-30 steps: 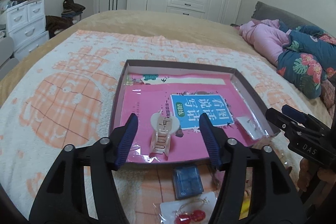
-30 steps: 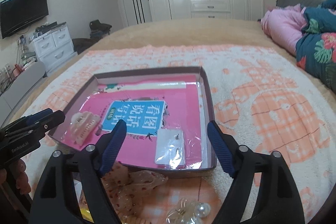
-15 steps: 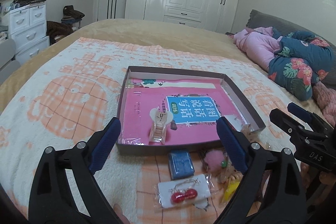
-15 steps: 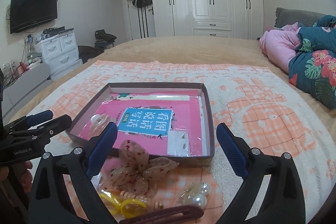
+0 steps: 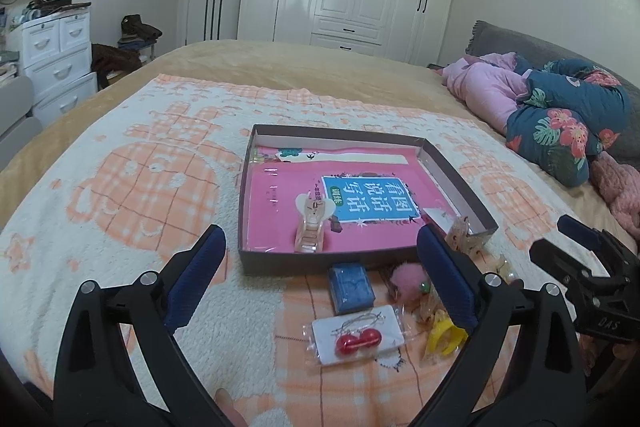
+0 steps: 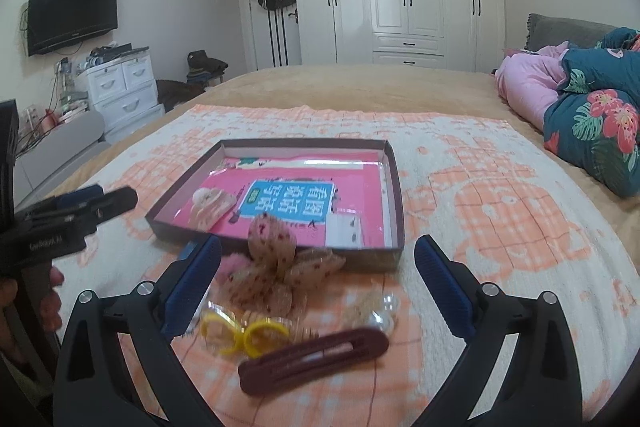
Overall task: Organize jewelry
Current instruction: 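Reach to the maroon hair clip and grasp it with the right tool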
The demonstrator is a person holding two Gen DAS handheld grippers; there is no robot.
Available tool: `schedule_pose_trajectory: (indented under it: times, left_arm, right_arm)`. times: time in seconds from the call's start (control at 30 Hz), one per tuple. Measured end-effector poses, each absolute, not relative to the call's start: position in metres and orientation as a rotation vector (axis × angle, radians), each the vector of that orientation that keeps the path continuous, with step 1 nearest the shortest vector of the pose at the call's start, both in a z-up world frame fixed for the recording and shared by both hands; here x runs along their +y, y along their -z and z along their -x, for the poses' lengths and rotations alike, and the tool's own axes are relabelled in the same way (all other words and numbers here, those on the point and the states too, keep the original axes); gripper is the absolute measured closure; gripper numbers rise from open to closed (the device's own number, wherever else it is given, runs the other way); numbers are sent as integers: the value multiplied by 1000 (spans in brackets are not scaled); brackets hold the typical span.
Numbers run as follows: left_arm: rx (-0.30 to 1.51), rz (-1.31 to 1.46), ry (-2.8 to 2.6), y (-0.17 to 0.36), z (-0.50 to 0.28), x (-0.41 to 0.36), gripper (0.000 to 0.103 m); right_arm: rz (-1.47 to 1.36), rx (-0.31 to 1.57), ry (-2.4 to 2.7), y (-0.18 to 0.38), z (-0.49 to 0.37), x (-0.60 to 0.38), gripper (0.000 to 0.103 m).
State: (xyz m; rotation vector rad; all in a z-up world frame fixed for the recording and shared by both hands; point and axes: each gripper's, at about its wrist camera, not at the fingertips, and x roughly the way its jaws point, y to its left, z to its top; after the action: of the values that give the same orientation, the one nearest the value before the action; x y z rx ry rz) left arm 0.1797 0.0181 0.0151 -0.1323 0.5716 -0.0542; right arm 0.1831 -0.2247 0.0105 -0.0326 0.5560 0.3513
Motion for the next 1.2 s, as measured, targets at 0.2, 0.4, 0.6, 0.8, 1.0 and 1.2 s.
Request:
schedule_pose_trajectory:
  times: [0.2, 0.4, 0.6, 0.8, 1.0, 1.2]
  left_arm:
    - [579, 127, 54, -12, -170, 20, 14]
    - [600, 118, 59, -6, -164, 20, 14]
    - [639, 104, 71, 7, -162, 14, 13]
    - [685, 73, 81, 24, -161, 3, 13]
    - [738, 49, 71, 44, -163, -4, 13]
    - [767, 54, 69, 56, -167, -2, 13]
  right_arm:
    - [55, 576, -370, -3, -167, -225, 8]
    - [85, 611, -388, 9, -152, -224, 7]
    - [84, 660, -383, 22, -146, -230, 7]
    - [50, 716, -370, 34, -148, -240, 7]
    - [-31, 807, -376, 51, -160, -246, 7]
    - [-2, 841, -391, 64, -158, -233, 7]
